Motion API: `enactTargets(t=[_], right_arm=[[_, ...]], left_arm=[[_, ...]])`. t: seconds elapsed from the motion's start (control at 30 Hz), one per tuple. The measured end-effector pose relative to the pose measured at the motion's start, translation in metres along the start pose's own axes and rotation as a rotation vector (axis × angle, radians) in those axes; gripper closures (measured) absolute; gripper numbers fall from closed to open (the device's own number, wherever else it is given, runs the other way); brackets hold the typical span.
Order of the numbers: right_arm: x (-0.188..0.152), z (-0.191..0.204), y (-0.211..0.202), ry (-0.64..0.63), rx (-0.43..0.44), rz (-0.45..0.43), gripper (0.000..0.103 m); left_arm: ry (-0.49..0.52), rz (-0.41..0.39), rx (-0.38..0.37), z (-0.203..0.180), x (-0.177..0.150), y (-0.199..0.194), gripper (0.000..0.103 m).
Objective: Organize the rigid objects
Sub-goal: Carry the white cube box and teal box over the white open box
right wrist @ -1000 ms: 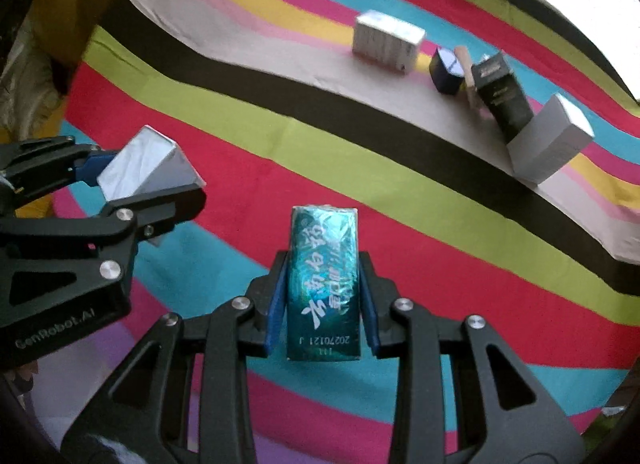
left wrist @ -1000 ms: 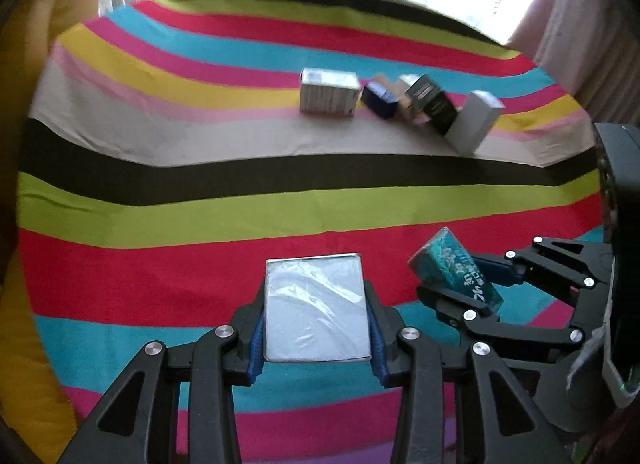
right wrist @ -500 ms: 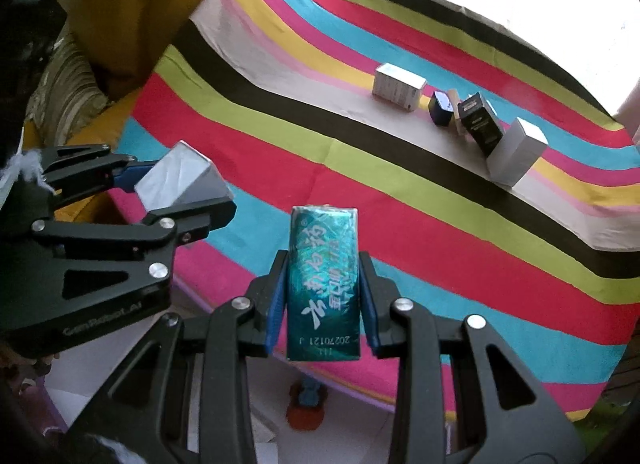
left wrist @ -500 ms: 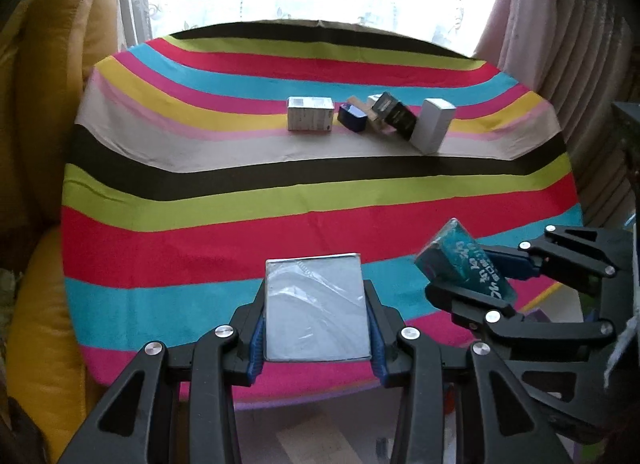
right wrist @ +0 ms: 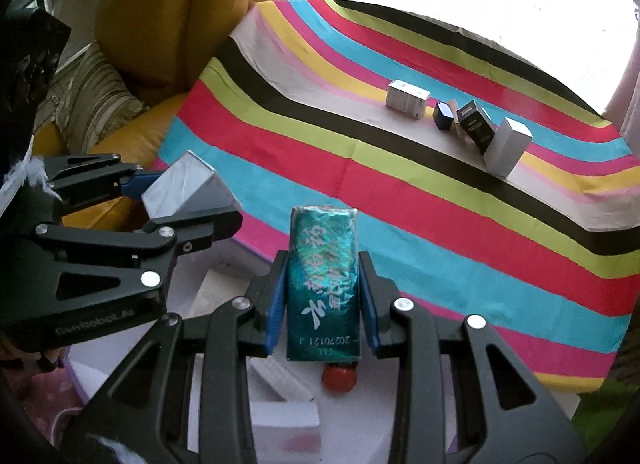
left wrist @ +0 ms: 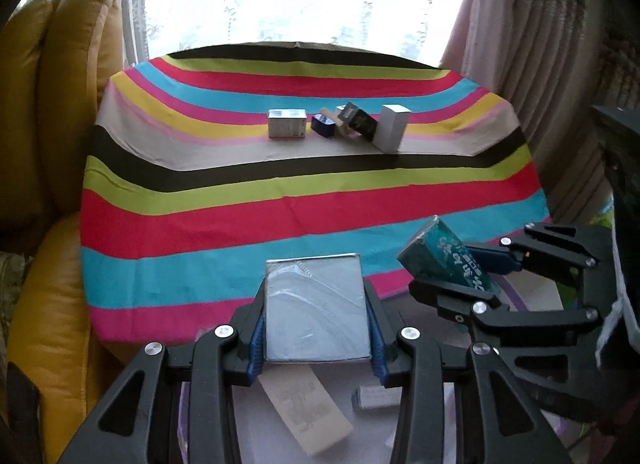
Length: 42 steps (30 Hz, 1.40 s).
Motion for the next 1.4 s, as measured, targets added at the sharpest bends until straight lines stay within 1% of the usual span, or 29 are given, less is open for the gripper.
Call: enactTargets(t=[0.27, 0.47, 0.57, 0.67, 0.77, 0.93, 1.13, 1.23, 1.4], right_arm=[[-0.019, 0.014, -0.046, -0.033, 0.002, -0.058, 0.066], [-0.031, 0.026, -0.080, -0.049, 0.003, -0.110, 0.066], [-0.039, 0.036, -0.093, -0.065, 0.007, -0.122, 0.066], [-0.053, 0.045, -0.102, -0.086, 0.004, -0.117, 0.066], [-0.065, 0.048, -0.108, -0.090, -0.008, -0.112, 0.066], [-0.082, 0.049, -0.114, -0.077, -0.009, -0.109, 0.066], [-0.101, 0.048, -0.093, -0.062, -0.005, -0.058, 0.066], [-0.110, 0.051, -0.085, -0.058, 0.001, -0.037, 0.066], [-0.118, 0.057, -0.088, -0.077, -0.010, -0.037, 0.066]], left_arm=[[0.054, -0.048, -0.020, -0.018, -0.021, -0.041, 0.061], [0.122, -0.080, -0.019, -0.038, -0.033, -0.064, 0.061], [0.144, -0.083, -0.013, -0.044, -0.042, -0.072, 0.061], [0.160, -0.084, -0.002, -0.048, -0.052, -0.077, 0.061], [0.175, -0.081, 0.014, -0.046, -0.060, -0.081, 0.061], [0.191, -0.049, 0.005, -0.048, -0.076, -0.074, 0.061], [0.193, 0.017, 0.002, -0.046, -0.100, -0.053, 0.061], [0.209, 0.022, 0.008, -0.047, -0.108, -0.052, 0.061], [0.220, 0.007, 0.009, -0.050, -0.108, -0.056, 0.061]])
Point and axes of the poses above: each gripper's, at about its wrist camera, not at the fingertips, and y roughly the way its jaws point, z to its left, x to its top, the point moved 7 cm from there along y, roughly the way its jaws point, and after that the axes turned 2 degrees about x, right-handed, at the moved point
